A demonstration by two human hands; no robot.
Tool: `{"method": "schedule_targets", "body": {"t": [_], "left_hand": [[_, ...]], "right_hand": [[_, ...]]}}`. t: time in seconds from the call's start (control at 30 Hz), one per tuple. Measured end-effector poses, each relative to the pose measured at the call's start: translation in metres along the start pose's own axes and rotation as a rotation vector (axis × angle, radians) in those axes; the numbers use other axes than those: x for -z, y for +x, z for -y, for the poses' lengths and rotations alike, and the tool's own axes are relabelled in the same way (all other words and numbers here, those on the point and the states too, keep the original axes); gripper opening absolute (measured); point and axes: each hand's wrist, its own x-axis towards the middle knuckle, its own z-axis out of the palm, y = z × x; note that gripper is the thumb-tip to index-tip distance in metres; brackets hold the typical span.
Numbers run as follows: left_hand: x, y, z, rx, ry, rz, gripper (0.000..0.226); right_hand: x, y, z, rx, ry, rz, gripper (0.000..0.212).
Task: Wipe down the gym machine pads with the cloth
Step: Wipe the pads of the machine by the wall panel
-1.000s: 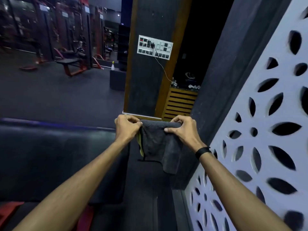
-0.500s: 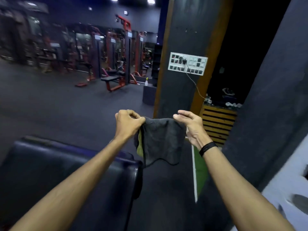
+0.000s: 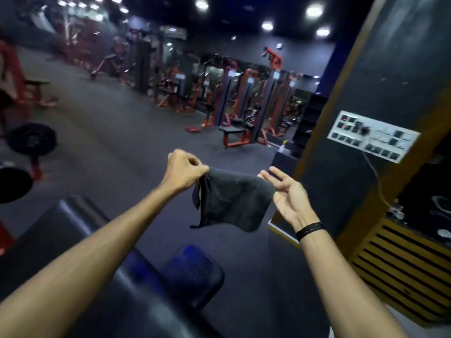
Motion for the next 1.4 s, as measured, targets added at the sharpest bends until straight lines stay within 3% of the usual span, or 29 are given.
{"method": "schedule_targets", "body": {"t": [0.1, 0.27, 0.6, 0.8, 0.93, 1.4], "left_hand": [[0.011, 0.012, 0.022, 0.069, 0.026, -0.049, 0.026], [0.029, 0.019, 0.049, 0.163, 0.1, -0.105, 0.026], [0.035, 0.031, 0.056, 0.339, 0.137, -0.25, 0.016], [0.004, 0.044, 0.044, 0.369, 0.181, -0.271, 0.023], [-0.024, 0.049, 0.037, 0.428, 0.206, -0.268, 0.022], [-0.017, 0.076, 0.064, 0.564, 0.05, -0.649, 0.018]], "right_hand": [[-0.005, 0.034, -0.023, -0.094, -0.006, 0.074, 0.049], [-0.019, 0.077, -0.056, -0.211, -0.065, 0.194, 0.037], [-0.045, 0.143, -0.093, -0.299, 0.061, 0.44, 0.03], [-0.029, 0.196, -0.088, -0.306, 0.089, 0.51, 0.037], [-0.02, 0.231, -0.087, -0.276, 0.049, 0.498, 0.021], [-0.07, 0.3, -0.117, -0.267, 0.036, 0.551, 0.033]]}}
